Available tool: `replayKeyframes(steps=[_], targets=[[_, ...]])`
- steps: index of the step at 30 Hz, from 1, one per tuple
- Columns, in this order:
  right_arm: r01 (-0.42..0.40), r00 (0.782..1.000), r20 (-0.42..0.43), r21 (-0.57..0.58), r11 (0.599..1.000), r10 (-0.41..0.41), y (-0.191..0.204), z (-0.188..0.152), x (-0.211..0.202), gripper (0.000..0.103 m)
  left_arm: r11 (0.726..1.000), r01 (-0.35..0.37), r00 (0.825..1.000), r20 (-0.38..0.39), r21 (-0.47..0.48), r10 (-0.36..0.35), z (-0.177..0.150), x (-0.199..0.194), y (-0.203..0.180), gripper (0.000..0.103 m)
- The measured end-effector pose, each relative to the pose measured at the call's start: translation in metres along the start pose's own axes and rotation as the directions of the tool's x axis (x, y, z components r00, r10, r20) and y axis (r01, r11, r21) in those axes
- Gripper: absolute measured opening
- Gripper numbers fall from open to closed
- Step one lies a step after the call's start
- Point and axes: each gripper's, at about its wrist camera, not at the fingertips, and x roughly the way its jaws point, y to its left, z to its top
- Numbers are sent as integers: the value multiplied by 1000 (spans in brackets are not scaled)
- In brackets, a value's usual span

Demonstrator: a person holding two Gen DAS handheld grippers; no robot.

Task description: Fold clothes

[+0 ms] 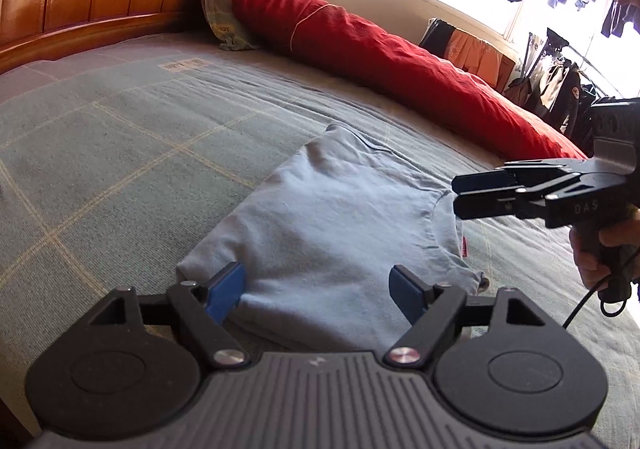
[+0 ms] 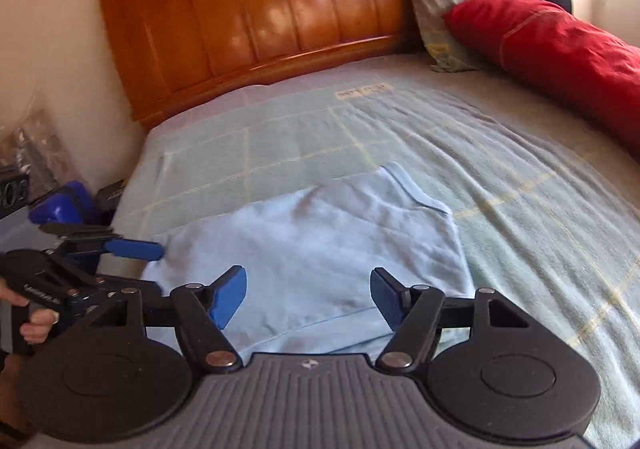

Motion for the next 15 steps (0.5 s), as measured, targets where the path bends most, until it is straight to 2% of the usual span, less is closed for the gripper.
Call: replayKeyframes(steps=[1, 3, 6, 7, 10, 12, 15], targets=[[-27, 1000, -10, -59, 998, 26, 14, -1, 0, 73, 1000, -5, 1000, 0, 5, 5, 0, 0, -2, 82], [-58, 996, -81, -120, 991, 49, 29, -9, 13, 74, 999, -17, 1000, -5, 27, 17, 0, 0, -6, 82], [-17, 986, -166, -126, 992, -4, 33, -25, 26, 74, 1000, -19, 999, -29, 11, 19, 9, -6, -10, 82], [-16, 989, -147, -96, 995, 2, 32, -26, 19, 74, 1000, -14, 999, -36, 1, 14, 15, -8, -12, 82], [-28, 994, -106, -26, 999, 25, 31, -22, -9, 75, 998, 51, 997, -53, -36, -53, 39, -6, -18, 82], [-20, 994, -105, -24, 1000, 18, 34, -21, -23, 78, 992, 93, 991, -87, -86, -100, 61, 7, -21, 82], [-17, 993, -116, -24, 1000, 14, 39, -24, -39, 78, 968, 166, 977, -99, -190, -187, 95, 39, -21, 82]])
